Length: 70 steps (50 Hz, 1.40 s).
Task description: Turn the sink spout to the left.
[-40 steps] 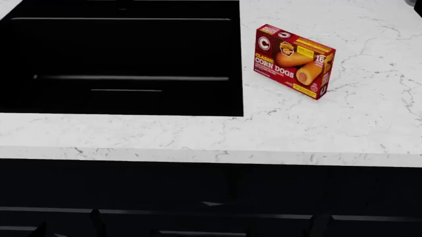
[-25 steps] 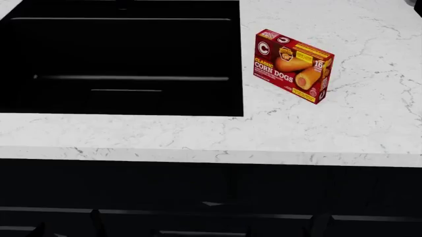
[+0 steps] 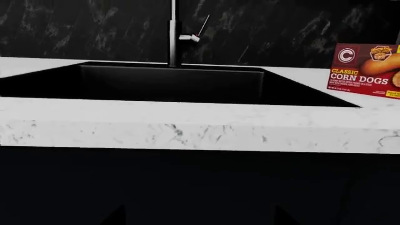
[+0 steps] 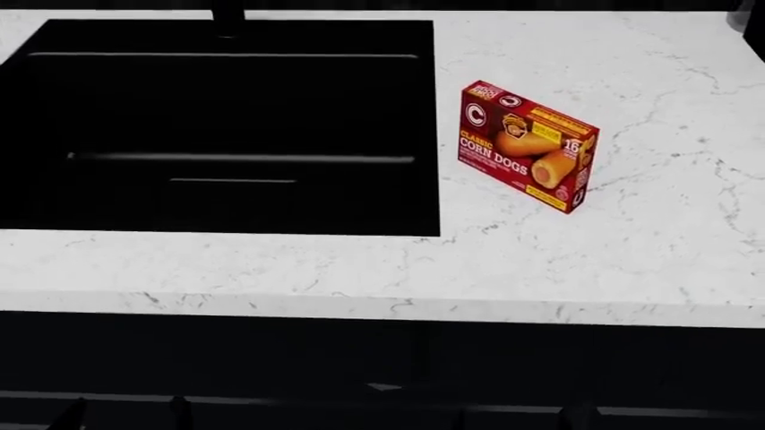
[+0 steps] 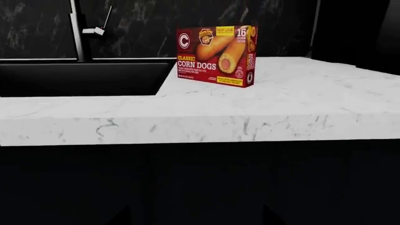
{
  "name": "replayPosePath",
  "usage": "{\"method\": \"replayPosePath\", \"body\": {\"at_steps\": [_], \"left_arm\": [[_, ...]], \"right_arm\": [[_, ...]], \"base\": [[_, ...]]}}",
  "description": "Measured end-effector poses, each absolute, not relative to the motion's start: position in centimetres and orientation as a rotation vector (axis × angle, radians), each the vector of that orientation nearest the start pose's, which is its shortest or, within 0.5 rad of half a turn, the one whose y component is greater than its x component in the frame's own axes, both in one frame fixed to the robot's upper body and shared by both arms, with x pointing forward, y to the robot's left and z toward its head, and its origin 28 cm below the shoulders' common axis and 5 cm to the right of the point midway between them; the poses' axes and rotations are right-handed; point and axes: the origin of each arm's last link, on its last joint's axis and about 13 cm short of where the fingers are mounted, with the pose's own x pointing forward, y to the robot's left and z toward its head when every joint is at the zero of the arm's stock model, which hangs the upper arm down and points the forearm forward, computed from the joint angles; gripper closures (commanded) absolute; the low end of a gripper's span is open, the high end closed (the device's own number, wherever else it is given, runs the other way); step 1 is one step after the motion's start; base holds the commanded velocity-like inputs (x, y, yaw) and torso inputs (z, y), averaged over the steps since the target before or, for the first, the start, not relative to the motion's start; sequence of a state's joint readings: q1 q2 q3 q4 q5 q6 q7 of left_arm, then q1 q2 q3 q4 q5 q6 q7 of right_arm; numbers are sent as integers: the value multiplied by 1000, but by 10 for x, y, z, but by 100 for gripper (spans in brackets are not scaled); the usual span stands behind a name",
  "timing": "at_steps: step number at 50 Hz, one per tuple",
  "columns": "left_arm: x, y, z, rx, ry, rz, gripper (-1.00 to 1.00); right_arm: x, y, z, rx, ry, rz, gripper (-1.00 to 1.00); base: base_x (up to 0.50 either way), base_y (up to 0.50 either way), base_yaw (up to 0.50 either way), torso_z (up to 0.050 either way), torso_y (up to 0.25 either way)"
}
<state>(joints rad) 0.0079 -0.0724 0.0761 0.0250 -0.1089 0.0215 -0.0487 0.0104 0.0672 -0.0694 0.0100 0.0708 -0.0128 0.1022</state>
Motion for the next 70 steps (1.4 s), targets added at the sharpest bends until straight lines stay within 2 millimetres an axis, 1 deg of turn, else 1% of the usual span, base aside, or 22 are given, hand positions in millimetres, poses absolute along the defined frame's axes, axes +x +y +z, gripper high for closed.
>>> {"method": "replayPosePath", "body": {"at_steps": [20, 28, 33, 41, 57, 64, 70], "left_arm": [[208, 206, 18, -50, -32, -32, -100], [207, 208, 25, -47, -63, -14, -100], [206, 210, 33, -41, -87, -7, -100], [205, 213, 52, -30, -128, 11, -100], [209, 223, 92, -2, -205, 43, -100], [213, 229, 107, 13, -238, 62, -100], [214, 233, 116, 24, -259, 82, -100]], "right_arm": [[212, -99, 14, -4, -10, -43, -100], [211, -99, 21, -6, -25, -55, -100], [211, -101, 31, -13, -44, -61, -100], [211, -105, 54, -24, -82, -81, -100], [215, -117, 99, -59, -164, -125, -100], [218, -125, 113, -74, -194, -159, -100], [221, -130, 123, -77, -213, -188, -100]], "base": [[0, 0, 0, 50, 0], [0, 0, 0, 0, 0], [0, 0, 0, 0, 0], [0, 0, 0, 0, 0], [0, 0, 0, 0, 0], [0, 0, 0, 0, 0], [0, 0, 0, 0, 0]]}}
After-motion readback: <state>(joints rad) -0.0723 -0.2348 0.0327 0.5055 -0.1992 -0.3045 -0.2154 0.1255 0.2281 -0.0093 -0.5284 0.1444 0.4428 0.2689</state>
